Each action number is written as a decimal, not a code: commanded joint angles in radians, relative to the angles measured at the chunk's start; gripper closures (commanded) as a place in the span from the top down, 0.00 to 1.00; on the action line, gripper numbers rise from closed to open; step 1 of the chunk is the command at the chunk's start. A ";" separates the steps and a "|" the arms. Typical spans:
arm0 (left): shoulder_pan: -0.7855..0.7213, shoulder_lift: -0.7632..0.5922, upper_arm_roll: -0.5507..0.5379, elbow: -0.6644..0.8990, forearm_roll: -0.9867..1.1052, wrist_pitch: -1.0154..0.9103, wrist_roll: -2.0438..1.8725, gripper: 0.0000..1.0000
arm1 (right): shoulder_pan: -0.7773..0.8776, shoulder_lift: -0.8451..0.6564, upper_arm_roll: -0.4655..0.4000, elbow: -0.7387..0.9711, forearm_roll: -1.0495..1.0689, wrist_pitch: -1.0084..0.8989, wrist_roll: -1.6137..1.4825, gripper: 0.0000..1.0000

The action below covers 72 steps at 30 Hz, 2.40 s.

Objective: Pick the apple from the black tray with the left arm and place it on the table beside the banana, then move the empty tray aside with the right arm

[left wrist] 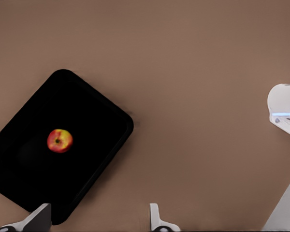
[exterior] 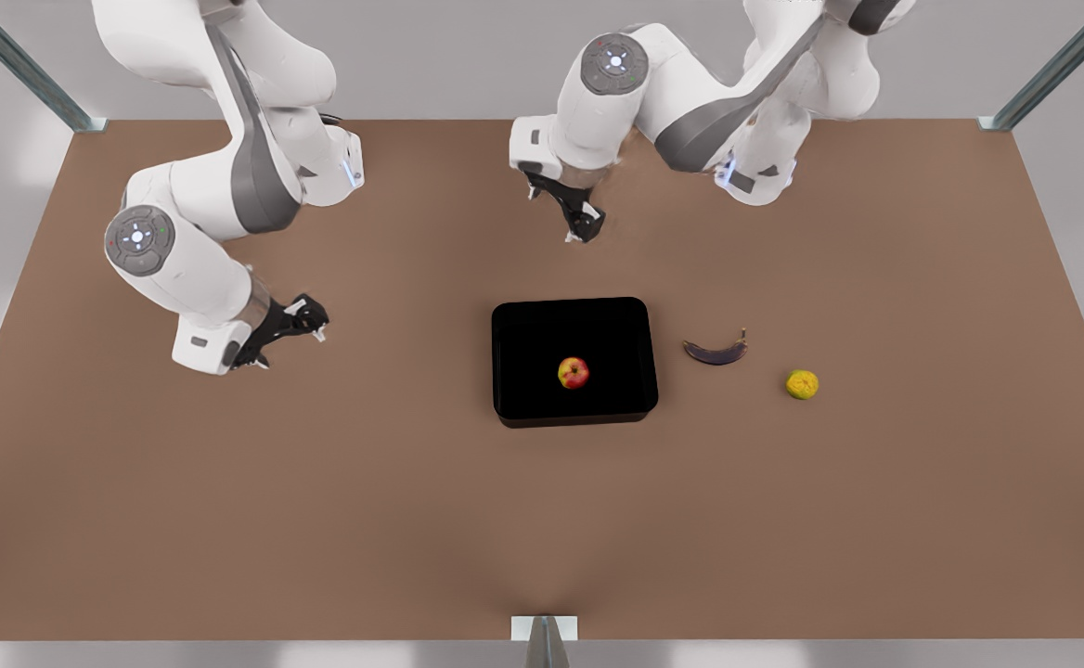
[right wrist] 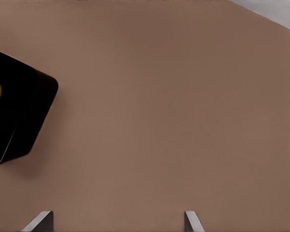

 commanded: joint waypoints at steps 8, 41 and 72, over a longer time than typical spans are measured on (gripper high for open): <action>-0.021 -0.080 -0.003 -0.383 0.132 0.419 -0.011 1.00 | -0.003 0.036 0.004 0.043 -0.009 0.050 -0.031 1.00; 0.070 0.307 0.080 -0.440 0.248 0.688 -0.442 1.00 | 0.054 0.277 -0.006 0.285 -0.233 -0.028 -0.539 1.00; 0.059 0.482 0.114 -0.280 0.247 0.702 -0.459 1.00 | 0.072 0.291 -0.003 0.294 -0.248 -0.043 -0.545 1.00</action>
